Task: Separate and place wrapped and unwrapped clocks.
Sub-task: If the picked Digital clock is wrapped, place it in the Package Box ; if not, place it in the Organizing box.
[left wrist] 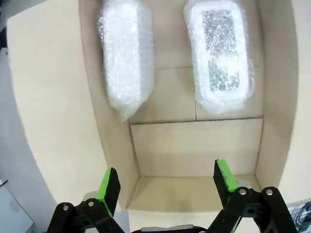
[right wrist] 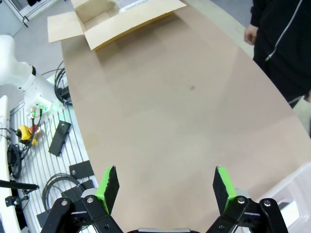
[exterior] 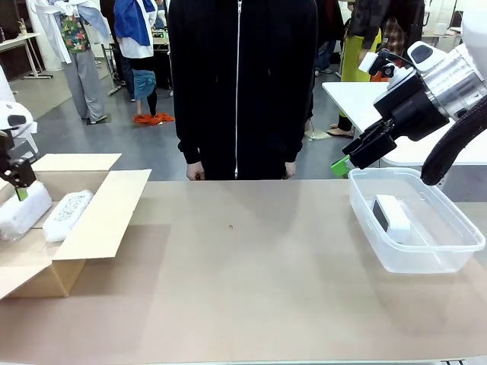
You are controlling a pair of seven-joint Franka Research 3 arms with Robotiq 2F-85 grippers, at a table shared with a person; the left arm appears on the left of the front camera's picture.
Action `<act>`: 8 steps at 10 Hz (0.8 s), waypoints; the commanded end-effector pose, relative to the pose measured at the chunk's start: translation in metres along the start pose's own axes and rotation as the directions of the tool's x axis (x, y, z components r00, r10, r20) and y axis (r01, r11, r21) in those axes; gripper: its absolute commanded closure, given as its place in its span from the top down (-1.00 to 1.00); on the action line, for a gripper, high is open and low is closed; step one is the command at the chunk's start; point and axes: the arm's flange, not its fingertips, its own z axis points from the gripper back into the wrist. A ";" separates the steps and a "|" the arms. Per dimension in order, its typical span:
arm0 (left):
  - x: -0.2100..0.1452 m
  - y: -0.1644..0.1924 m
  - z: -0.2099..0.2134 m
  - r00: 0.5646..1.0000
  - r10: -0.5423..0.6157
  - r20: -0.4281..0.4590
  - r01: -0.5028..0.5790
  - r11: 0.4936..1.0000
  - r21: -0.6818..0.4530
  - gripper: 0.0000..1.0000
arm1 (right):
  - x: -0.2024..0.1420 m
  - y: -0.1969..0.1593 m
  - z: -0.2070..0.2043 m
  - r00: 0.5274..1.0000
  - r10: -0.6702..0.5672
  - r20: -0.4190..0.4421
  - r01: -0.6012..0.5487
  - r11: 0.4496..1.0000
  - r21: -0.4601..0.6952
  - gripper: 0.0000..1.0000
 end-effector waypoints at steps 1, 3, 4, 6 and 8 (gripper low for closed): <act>-0.015 0.008 0.018 0.999 -0.035 0.022 0.036 0.998 -0.048 1.00 | -0.001 -0.001 0.000 1.000 0.000 -0.015 0.000 1.000 0.000 1.00; -0.031 0.012 0.037 0.997 -0.040 0.059 0.046 0.994 -0.097 1.00 | -0.001 -0.001 0.000 1.000 0.000 -0.015 0.000 1.000 0.000 1.00; -0.040 0.015 0.044 0.995 -0.015 0.103 0.029 0.991 -0.132 1.00 | -0.001 -0.001 0.000 1.000 0.000 -0.015 0.000 1.000 0.000 1.00; -0.043 0.020 0.047 0.993 0.001 0.114 0.017 0.988 -0.153 1.00 | -0.001 -0.001 0.000 1.000 0.000 -0.015 0.000 1.000 0.000 1.00; -0.040 0.020 0.055 0.995 0.017 0.099 -0.005 0.993 -0.118 1.00 | -0.001 -0.001 0.000 1.000 0.000 -0.015 0.000 1.000 0.000 1.00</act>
